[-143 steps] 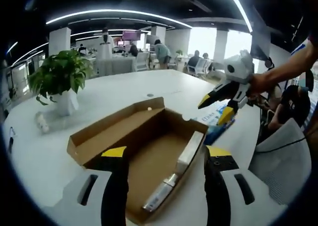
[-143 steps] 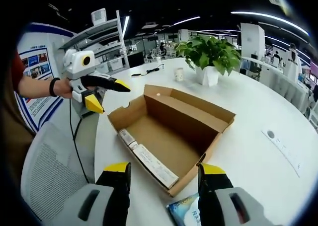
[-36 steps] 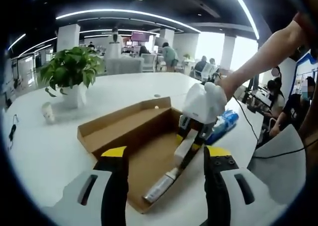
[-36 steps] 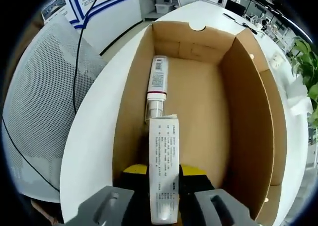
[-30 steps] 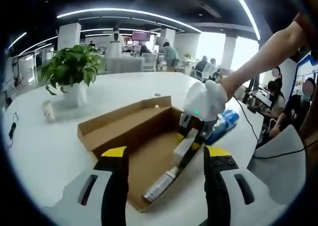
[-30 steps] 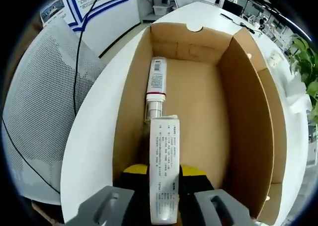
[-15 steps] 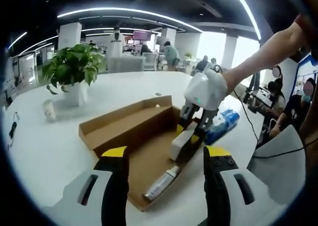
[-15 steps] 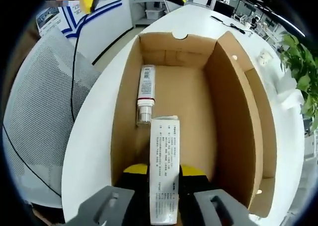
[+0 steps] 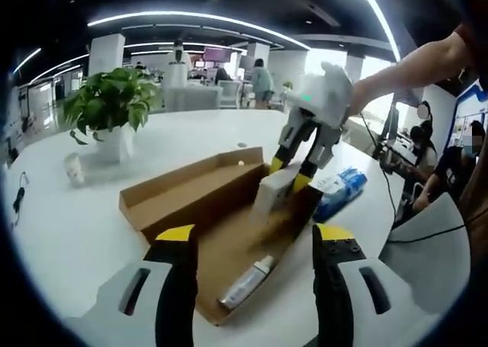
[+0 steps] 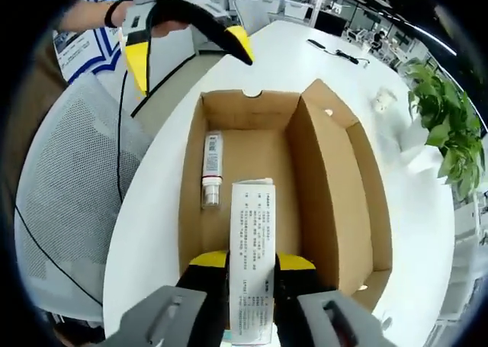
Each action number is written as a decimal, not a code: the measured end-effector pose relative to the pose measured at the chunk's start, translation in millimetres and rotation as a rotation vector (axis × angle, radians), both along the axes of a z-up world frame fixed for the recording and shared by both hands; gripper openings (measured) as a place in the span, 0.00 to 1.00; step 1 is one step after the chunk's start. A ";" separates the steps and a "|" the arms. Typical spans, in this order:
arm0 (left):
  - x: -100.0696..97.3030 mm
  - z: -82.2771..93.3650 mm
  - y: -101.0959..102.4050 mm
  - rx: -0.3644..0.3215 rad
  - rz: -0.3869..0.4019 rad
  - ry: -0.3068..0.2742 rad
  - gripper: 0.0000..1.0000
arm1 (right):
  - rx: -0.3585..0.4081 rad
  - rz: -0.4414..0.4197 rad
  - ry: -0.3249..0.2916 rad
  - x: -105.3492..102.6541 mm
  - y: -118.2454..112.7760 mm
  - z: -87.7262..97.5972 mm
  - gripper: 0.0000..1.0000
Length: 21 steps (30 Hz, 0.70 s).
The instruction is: Operate the shoe box by opening the lid, removing the specified soft item, and placing it in the target area until the item is outside and the box remains undamaged.
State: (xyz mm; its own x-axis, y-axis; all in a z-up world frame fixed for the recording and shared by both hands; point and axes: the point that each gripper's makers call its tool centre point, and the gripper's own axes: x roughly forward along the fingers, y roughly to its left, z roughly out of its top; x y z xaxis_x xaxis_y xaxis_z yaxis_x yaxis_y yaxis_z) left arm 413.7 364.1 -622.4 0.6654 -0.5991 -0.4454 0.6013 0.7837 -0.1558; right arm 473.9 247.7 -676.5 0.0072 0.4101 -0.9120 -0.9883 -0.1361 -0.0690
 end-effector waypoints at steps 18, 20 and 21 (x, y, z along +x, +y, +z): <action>-2.6 15.3 -31.6 0.003 -0.063 -0.030 0.61 | -0.010 -0.052 -0.075 -0.8 -61.6 39.2 0.17; -2.6 15.6 -36.4 0.004 -0.073 -0.030 0.61 | -0.014 -0.067 -0.080 -3.0 -73.1 40.3 0.17; -2.5 15.6 -38.7 0.004 -0.079 -0.030 0.61 | -0.015 -0.076 -0.079 -6.2 -78.8 40.9 0.17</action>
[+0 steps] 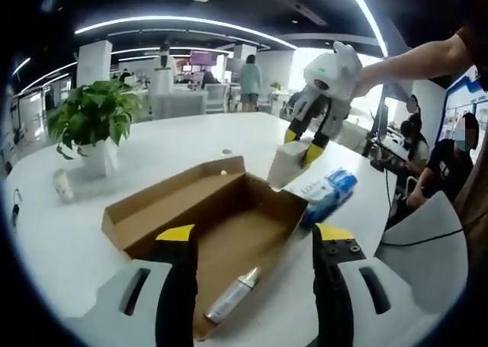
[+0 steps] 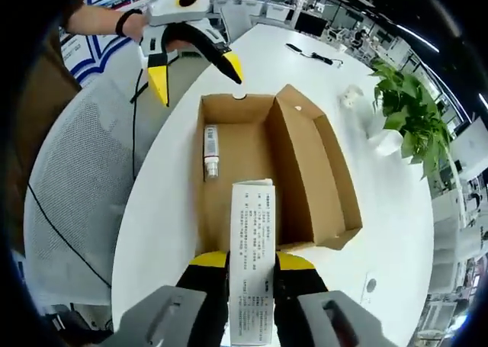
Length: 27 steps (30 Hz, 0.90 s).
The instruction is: Operate the shoe box by opening the lid, removing the specified soft item, and placing it in the target area until the item is outside and the box remains undamaged.
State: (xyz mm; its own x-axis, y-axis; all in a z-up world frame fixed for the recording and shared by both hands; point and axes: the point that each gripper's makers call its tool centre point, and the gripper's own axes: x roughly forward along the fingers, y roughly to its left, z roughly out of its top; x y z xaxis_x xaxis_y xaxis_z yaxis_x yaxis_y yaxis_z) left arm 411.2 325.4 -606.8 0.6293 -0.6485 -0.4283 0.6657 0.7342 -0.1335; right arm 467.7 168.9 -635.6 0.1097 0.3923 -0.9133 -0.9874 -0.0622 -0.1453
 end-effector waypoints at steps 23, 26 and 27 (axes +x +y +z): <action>5.6 0.6 -41.1 0.002 -0.080 -0.004 0.61 | -0.055 -0.182 0.017 -25.4 -120.6 -17.9 0.17; 6.3 -0.3 -44.1 0.005 -0.086 -0.001 0.61 | -0.060 -0.205 0.018 -26.6 -134.7 -17.6 0.17; 6.6 -0.2 -45.0 0.007 -0.088 -0.001 0.61 | -0.062 -0.210 0.018 -26.3 -138.0 -17.7 0.17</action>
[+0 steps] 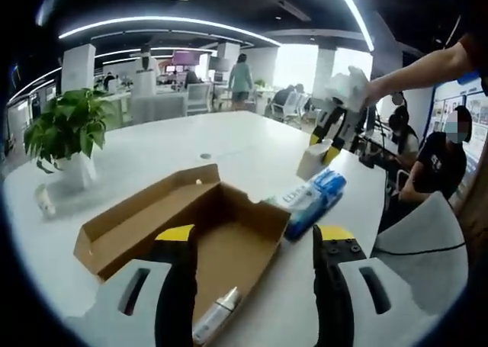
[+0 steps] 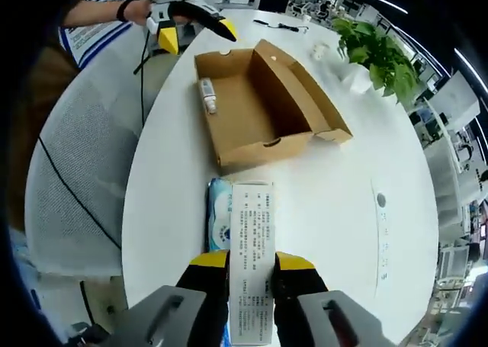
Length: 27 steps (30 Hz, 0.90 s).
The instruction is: Operate the shoe box by opening the lid, removing the specified soft item, and placing it in the target area until the item is outside and the box remains undamaged.
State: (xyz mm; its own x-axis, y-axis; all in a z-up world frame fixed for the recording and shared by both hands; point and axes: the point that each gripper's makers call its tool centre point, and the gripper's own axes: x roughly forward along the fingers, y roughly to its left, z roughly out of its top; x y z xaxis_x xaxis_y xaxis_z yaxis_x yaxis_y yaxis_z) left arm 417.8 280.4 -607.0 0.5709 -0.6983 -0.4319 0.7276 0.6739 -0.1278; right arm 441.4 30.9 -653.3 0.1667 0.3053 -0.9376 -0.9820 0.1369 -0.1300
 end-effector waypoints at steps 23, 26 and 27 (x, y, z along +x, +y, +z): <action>2.7 -3.2 8.0 0.046 0.024 0.012 0.61 | -0.064 -0.084 0.022 21.9 -74.4 -32.2 0.17; 2.8 -3.7 10.2 0.053 0.028 0.013 0.61 | -0.062 -0.088 0.025 24.8 -76.6 -35.7 0.17; 3.0 -3.5 11.0 0.055 0.031 0.014 0.61 | -0.061 -0.090 0.026 26.8 -78.1 -37.8 0.17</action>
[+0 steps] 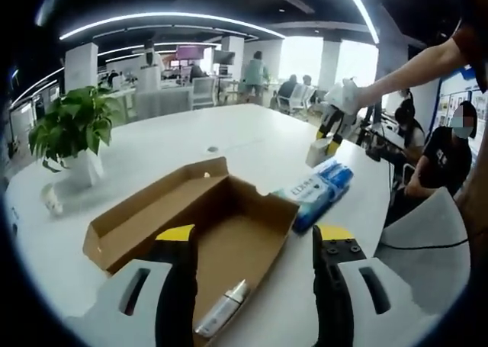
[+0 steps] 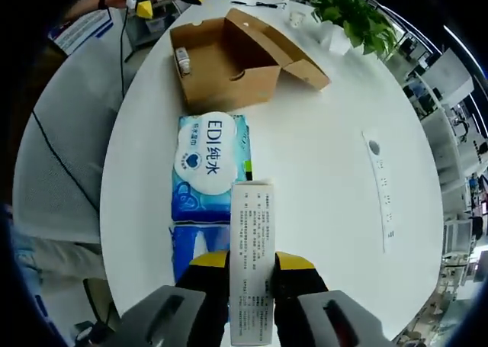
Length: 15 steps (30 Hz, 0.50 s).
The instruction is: Operate the shoe box by opening the lid, removing the specified soft item, and placing it in the target area until the item is outside and the box remains undamaged.
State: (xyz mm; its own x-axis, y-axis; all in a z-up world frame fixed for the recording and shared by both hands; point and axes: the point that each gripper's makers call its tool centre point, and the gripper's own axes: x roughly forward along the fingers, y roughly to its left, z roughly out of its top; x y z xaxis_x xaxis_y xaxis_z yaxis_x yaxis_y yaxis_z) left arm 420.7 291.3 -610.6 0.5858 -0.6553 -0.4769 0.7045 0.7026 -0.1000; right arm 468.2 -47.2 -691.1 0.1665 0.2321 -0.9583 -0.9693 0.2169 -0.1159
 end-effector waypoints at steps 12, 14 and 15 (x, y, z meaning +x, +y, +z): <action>-1.7 -3.6 4.8 0.018 0.016 0.015 0.61 | -0.008 -0.002 0.023 6.9 -14.3 -24.8 0.17; -2.1 -5.0 6.2 0.023 0.020 0.018 0.61 | -0.012 0.000 0.029 7.5 -17.3 -30.1 0.17; -2.4 -5.6 6.6 0.025 0.022 0.021 0.61 | -0.013 0.000 0.030 8.0 -18.1 -31.9 0.17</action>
